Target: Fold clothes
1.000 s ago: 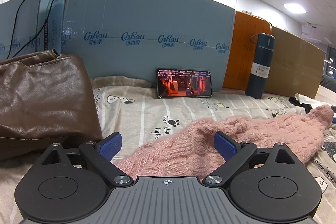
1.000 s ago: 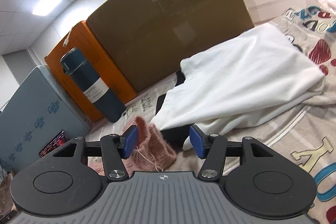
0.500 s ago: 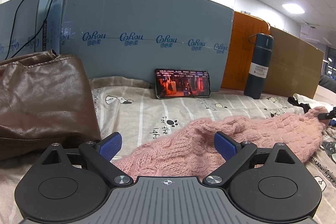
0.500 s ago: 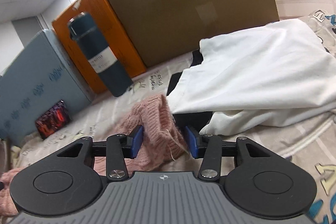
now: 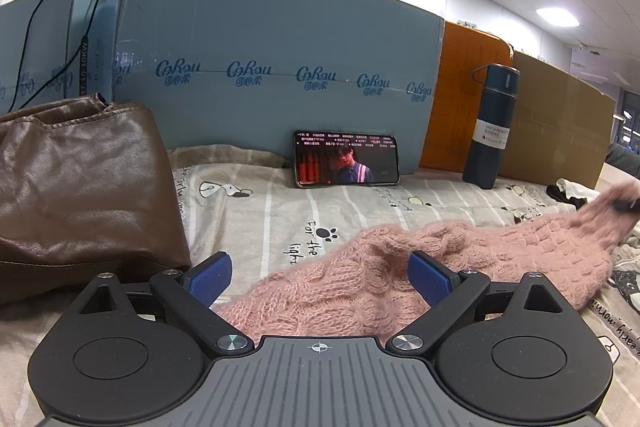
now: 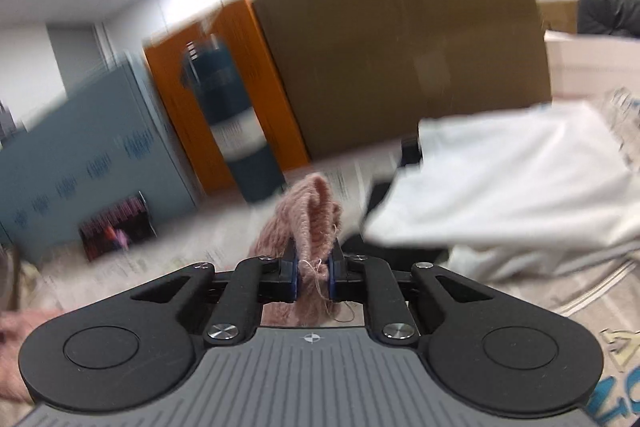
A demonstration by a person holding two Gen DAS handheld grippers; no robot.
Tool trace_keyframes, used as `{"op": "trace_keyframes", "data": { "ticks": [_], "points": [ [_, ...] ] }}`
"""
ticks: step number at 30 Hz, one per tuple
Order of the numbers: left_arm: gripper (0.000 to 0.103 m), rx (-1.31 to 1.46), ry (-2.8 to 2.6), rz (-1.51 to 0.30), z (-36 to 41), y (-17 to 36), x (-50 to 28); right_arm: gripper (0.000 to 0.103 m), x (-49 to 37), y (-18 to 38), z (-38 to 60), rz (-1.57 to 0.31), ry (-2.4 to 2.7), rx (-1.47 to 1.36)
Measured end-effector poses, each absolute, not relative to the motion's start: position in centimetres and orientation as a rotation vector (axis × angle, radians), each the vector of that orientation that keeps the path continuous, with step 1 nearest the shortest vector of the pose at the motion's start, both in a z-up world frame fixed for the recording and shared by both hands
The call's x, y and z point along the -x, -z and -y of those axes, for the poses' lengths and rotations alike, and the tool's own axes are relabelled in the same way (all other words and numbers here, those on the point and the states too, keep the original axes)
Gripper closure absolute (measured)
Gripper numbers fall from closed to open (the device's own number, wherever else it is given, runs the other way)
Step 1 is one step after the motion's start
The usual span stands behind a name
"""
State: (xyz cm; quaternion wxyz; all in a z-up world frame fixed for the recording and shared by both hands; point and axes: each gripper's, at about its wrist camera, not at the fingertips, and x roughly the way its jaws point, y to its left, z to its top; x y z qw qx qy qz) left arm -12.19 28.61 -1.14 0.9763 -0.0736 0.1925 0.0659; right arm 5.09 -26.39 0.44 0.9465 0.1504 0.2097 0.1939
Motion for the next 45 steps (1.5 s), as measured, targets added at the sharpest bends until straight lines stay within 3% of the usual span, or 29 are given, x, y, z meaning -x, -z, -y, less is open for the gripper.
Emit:
{"op": "trace_keyframes", "data": {
  "ticks": [5, 8, 16, 19, 38, 45],
  "points": [
    [0.006, 0.146, -0.131, -0.382, -28.6, 1.0, 12.3, 0.092, -2.4, -5.2, 27.5, -0.342, -0.362, -0.382],
    [0.006, 0.144, -0.130, -0.381, -28.5, 0.9, 12.4, 0.092, -3.0, -6.4, 27.6, -0.424, -0.248, -0.385],
    [0.006, 0.144, -0.126, -0.375, -28.5, 0.8, 12.5, 0.092, -9.3, 0.7, 28.0, -0.701, -0.059, -0.403],
    [0.006, 0.146, -0.125, -0.375, -28.5, 0.8, 12.5, 0.092, -10.1, 2.8, 28.1, -0.724, -0.046, -0.440],
    [0.006, 0.142, -0.115, -0.347, -28.3, 0.6, 13.1, 0.092, -3.6, -4.1, 16.1, -0.667, -0.429, -0.336],
    [0.006, 0.144, -0.113, -0.341, -28.4, 0.6, 13.2, 0.091, -3.1, -2.5, 13.1, -0.743, -0.486, -0.286]
  ]
}}
